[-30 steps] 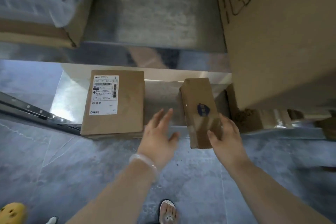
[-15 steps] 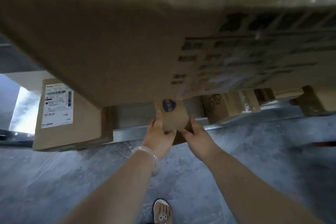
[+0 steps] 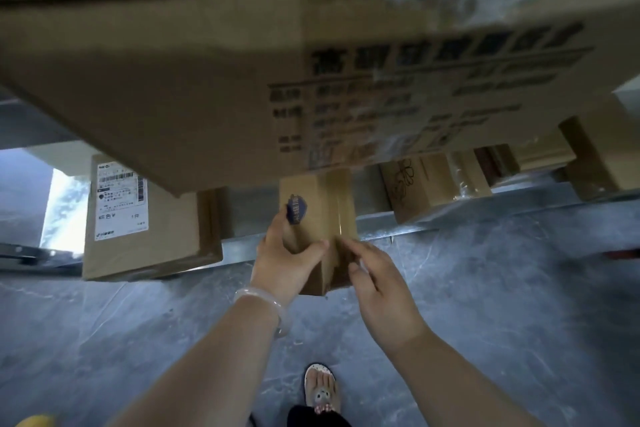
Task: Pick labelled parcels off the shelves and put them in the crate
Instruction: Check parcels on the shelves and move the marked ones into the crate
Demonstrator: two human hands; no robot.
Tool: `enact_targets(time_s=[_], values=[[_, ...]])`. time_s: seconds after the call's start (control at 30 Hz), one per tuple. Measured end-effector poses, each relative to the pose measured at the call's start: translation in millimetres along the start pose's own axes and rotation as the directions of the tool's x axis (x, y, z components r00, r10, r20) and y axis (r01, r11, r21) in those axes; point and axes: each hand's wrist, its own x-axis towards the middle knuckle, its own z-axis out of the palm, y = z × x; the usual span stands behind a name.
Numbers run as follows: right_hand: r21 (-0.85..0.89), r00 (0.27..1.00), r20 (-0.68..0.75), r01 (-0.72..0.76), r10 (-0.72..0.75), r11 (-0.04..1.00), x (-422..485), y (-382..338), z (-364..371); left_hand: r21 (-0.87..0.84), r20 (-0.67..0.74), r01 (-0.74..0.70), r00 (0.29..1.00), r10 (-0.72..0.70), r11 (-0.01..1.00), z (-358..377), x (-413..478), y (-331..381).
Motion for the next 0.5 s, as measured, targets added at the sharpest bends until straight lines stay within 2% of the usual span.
enact_targets(time_s=[0.1, 0.17, 0.2, 0.27, 0.33, 0.43, 0.5], values=[[0.074, 0.981, -0.077, -0.172, 0.178, 0.982, 2.6, -3.2, -9.4, -0.129, 0.063, 0.010, 0.998, -0.002, 0.992, -7.1, -14.3, -0.4], [0.208, 0.948, -0.002, -0.312, 0.320, 0.927, 3.4, -7.3, -14.9, -0.243, 0.117, 0.045, 0.993, -0.017, 0.969, -9.6, -22.1, -2.9], [0.267, 0.938, 0.044, -0.342, 0.343, 0.901, 2.4, -9.3, -16.6, -0.281, 0.142, 0.067, 0.989, -0.027, 0.957, -10.7, -26.7, -3.2], [0.288, 0.950, 0.078, -0.313, 0.303, 0.905, -2.0, -13.0, -16.6, -0.286, 0.172, 0.088, 0.984, -0.039, 0.954, -11.8, -33.7, -4.3], [0.286, 0.967, 0.067, -0.255, 0.246, 0.924, -8.3, -15.2, -12.4, -0.214, 0.167, 0.051, 0.986, -0.015, 0.976, -11.6, -34.9, -7.9], [0.314, 0.979, 0.015, -0.198, 0.204, 0.929, -18.0, -15.1, -2.7, 0.027, 0.043, -0.039, 0.998, 0.038, 0.999, -12.6, -33.1, -14.9], [0.270, 0.983, -0.033, -0.163, 0.179, 0.949, -24.8, -14.8, 3.7, 0.079, 0.014, -0.062, 0.998, 0.061, 0.995, -13.1, -33.6, -19.1]])
